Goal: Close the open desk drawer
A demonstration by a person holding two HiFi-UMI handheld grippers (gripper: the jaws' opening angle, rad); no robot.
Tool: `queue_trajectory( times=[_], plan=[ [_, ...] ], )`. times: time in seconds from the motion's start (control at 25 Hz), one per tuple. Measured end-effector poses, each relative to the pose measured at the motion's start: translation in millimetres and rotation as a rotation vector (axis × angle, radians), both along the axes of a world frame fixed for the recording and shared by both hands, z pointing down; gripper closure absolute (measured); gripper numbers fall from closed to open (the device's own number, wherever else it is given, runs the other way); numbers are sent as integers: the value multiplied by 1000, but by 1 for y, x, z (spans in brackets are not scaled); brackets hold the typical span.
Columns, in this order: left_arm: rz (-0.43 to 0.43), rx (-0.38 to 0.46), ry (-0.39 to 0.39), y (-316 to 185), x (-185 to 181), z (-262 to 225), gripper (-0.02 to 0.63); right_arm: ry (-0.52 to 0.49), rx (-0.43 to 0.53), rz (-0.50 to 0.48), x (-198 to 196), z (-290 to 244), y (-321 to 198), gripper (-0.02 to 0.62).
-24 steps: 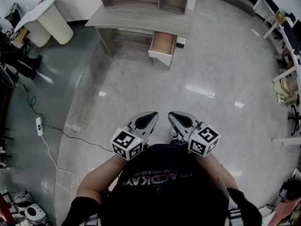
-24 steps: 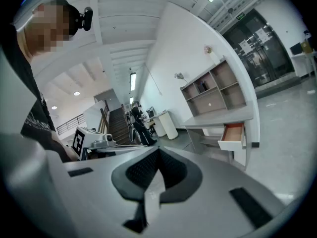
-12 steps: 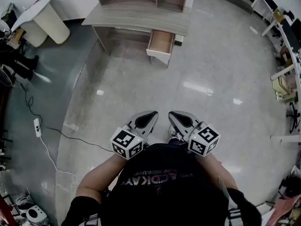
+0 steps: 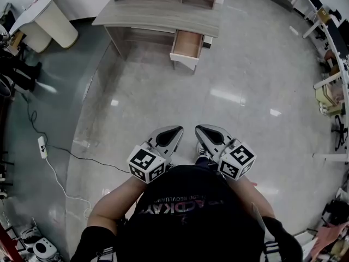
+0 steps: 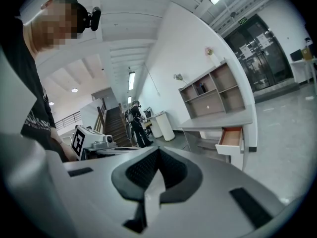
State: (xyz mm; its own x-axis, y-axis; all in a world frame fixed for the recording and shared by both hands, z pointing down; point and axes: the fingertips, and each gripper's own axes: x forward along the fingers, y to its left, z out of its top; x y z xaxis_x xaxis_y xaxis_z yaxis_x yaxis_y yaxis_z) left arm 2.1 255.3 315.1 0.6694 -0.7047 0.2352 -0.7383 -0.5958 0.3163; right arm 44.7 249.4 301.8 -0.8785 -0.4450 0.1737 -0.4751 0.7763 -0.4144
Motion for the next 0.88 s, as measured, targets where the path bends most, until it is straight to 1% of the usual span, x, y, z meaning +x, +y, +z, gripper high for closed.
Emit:
queue_trajectory(
  times=[0.36,0.64,0.88],
  plan=[
    [-14,-7,15,-2,-28,1,595,3,-20,44,-13,4,-10,586],
    [-6,-3,3,-3,-46,0,595,-7,-19,101,-18,0,-18,586],
    [-14,-18,0,-16,-50,4,595,-6,-41,117,-14,8,-28,586]
  ],
)
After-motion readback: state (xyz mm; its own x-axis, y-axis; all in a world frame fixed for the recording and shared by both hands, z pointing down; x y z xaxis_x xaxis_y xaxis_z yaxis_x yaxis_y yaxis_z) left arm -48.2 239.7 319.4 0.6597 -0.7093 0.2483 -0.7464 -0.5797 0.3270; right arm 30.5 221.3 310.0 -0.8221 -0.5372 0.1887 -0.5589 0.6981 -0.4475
